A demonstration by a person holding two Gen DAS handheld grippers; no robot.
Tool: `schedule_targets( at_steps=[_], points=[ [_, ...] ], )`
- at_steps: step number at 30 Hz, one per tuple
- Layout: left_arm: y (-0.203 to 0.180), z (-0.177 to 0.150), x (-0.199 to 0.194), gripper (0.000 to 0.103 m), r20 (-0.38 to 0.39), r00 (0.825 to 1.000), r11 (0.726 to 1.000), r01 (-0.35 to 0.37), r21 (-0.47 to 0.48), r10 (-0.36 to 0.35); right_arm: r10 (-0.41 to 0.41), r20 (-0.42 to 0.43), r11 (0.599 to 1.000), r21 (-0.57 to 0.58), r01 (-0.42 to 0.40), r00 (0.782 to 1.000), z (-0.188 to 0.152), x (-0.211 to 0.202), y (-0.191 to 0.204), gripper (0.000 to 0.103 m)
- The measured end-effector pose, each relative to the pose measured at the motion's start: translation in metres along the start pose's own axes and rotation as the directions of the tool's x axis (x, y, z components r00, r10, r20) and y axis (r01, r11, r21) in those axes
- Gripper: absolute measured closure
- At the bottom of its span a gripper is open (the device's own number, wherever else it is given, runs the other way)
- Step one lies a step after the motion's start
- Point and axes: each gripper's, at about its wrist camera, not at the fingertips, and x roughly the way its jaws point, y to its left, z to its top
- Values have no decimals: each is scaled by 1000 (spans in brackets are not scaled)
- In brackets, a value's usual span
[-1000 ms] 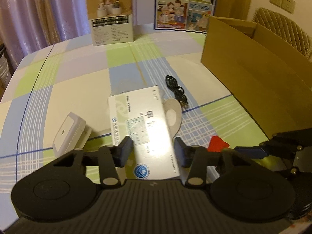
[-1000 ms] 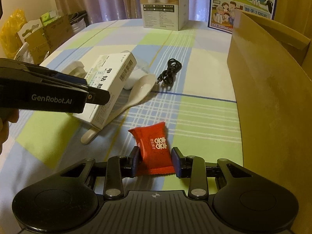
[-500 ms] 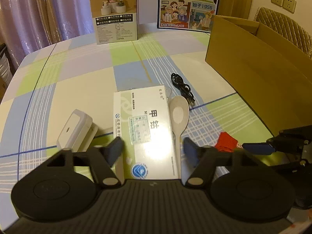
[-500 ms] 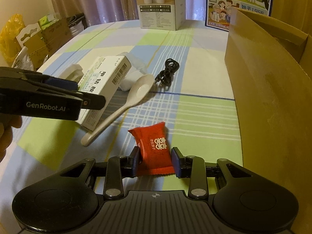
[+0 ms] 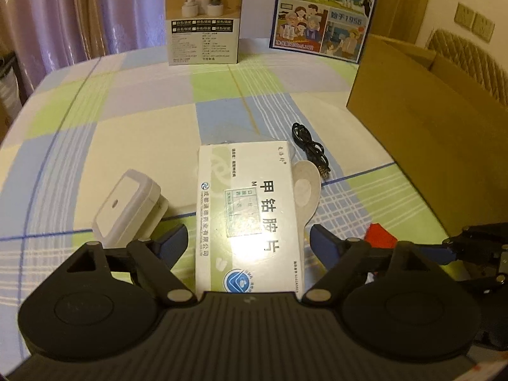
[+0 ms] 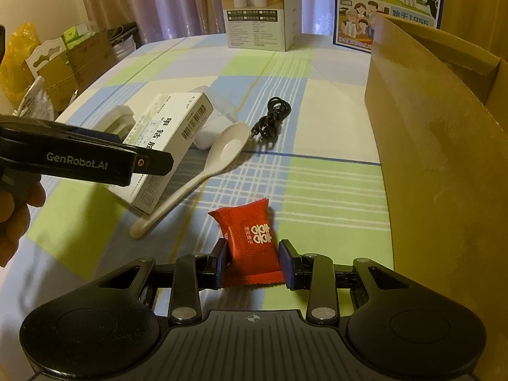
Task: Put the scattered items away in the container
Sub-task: 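Carry the red packet and white medicine box over the cardboard box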
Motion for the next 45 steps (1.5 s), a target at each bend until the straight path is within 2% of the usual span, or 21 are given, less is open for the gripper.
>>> schedule_targets(
  at_steps=[3, 6, 12, 16, 25, 27, 28, 30, 31, 39, 42, 45],
  points=[
    [0, 2, 3, 24, -1, 1000, 1000, 3, 14, -3, -1, -1, 1000, 2, 1, 1000, 0, 0, -1, 71],
    [-3, 4, 6, 35, -23, 1000, 999, -5, 32, 6, -2, -1, 1000, 0, 2, 1000, -1, 0, -1, 71],
    [-11, -3, -6, 36, -33, 999, 997, -25, 69, 27, -1, -4, 1000, 3, 1, 1000, -1, 0, -2, 71],
    [-14, -24, -29, 36, -48, 998, 994, -30, 106, 35, 8, -11, 1000, 16, -8, 1000, -1, -1, -3, 71],
    [-5, -77, -70, 36, -105, 994, 994, -29, 107, 40, 21, -19, 999, 35, -20, 1000, -4, -5, -2, 70],
    [-3, -82, -71, 35, -113, 993, 995, -24, 100, 35, 24, -16, 999, 26, -24, 1000, -4, -5, -1, 63],
    [-1, -84, -71, 35, -113, 993, 996, -23, 90, 33, 23, -14, 1000, 19, -23, 1000, -4, -4, -1, 50],
    [1, -86, -70, 33, -109, 994, 997, -19, 73, 27, 10, -14, 1000, 10, -10, 1000, -5, -3, 0, 37],
    [1, -86, -69, 31, -105, 994, 998, -21, 67, 28, 13, -12, 1000, 9, -13, 1000, -5, -2, -1, 37],
    [1, -80, -56, 31, -103, 995, 999, -16, 46, 21, 7, -5, 998, -61, -7, 1000, -3, 4, 6, 39],
    [-1, -79, -53, 32, -101, 994, 999, -24, 48, 29, -12, 0, 994, -107, 12, 1000, -3, 6, 11, 53],
    [-4, -79, -52, 36, -104, 993, 997, -40, 62, 47, -6, -2, 992, -130, 5, 1000, -3, 5, 14, 63]
  ],
)
